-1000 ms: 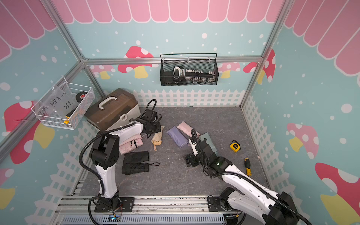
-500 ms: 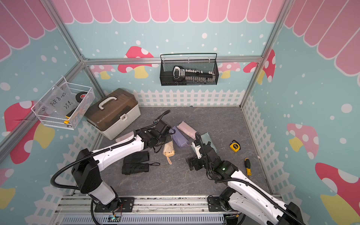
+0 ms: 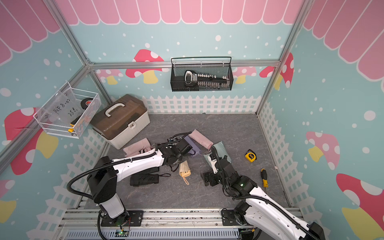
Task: Take umbrellas out of sleeves
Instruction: Place the umbrella at the center of the board.
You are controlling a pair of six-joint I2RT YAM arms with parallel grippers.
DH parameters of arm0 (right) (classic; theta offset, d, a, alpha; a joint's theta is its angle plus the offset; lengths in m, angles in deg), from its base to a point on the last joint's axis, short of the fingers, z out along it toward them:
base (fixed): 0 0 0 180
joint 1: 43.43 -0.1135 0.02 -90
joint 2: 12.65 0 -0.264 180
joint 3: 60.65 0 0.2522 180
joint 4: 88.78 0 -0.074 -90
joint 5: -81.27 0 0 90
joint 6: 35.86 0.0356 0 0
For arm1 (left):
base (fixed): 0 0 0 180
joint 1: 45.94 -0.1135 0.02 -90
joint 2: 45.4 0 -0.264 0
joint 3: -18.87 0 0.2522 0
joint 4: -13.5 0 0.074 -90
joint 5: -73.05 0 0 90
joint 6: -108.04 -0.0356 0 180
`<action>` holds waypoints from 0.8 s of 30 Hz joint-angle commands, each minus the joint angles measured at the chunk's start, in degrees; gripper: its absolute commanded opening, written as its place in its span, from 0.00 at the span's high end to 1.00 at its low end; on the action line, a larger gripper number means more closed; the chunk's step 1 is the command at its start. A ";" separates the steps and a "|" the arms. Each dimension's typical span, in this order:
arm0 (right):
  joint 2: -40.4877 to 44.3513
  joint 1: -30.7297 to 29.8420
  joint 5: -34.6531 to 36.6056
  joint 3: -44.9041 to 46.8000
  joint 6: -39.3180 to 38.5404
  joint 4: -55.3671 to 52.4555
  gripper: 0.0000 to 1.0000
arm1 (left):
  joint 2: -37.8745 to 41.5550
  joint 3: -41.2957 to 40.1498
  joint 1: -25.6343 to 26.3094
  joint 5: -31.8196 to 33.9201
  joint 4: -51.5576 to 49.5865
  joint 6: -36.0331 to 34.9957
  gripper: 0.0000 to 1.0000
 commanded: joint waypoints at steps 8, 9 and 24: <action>-3.30 0.38 0.68 0.05 -0.33 1.64 0.04 | -2.99 3.04 -0.31 3.07 2.50 -10.59 0.45; -3.77 0.39 0.56 0.11 -0.33 1.87 0.04 | -2.50 2.33 -0.36 3.95 3.26 -11.86 0.37; -24.76 -9.21 -2.76 -4.60 -3.19 10.19 0.19 | 6.10 -12.72 -16.13 -17.70 20.09 -27.29 0.23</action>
